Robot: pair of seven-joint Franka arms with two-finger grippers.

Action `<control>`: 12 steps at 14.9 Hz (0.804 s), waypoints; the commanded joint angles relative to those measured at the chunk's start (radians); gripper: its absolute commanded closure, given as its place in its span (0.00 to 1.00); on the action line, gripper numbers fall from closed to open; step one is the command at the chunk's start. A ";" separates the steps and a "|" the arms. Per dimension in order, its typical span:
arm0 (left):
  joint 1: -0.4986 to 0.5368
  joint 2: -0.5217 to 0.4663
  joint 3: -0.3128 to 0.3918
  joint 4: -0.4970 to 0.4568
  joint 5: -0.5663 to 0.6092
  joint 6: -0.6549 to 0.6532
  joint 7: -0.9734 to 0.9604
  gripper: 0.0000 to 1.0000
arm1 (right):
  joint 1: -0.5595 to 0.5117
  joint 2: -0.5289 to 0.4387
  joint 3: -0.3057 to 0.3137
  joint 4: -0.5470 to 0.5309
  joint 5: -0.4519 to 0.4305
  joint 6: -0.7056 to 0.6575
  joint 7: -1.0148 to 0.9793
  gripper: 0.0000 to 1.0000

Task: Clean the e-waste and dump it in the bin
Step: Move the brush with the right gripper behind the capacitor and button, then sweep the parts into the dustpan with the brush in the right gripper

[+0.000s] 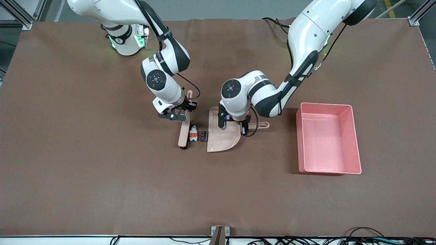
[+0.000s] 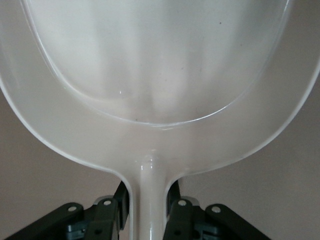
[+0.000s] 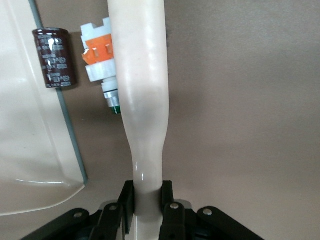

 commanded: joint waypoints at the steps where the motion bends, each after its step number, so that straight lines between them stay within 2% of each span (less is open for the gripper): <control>1: -0.013 0.035 0.000 0.041 0.010 -0.010 -0.028 0.86 | 0.015 0.017 -0.010 0.028 0.022 0.005 0.014 1.00; 12: -0.027 0.057 0.000 0.073 0.007 -0.037 -0.029 0.86 | 0.055 0.086 -0.008 0.118 0.033 0.018 0.028 1.00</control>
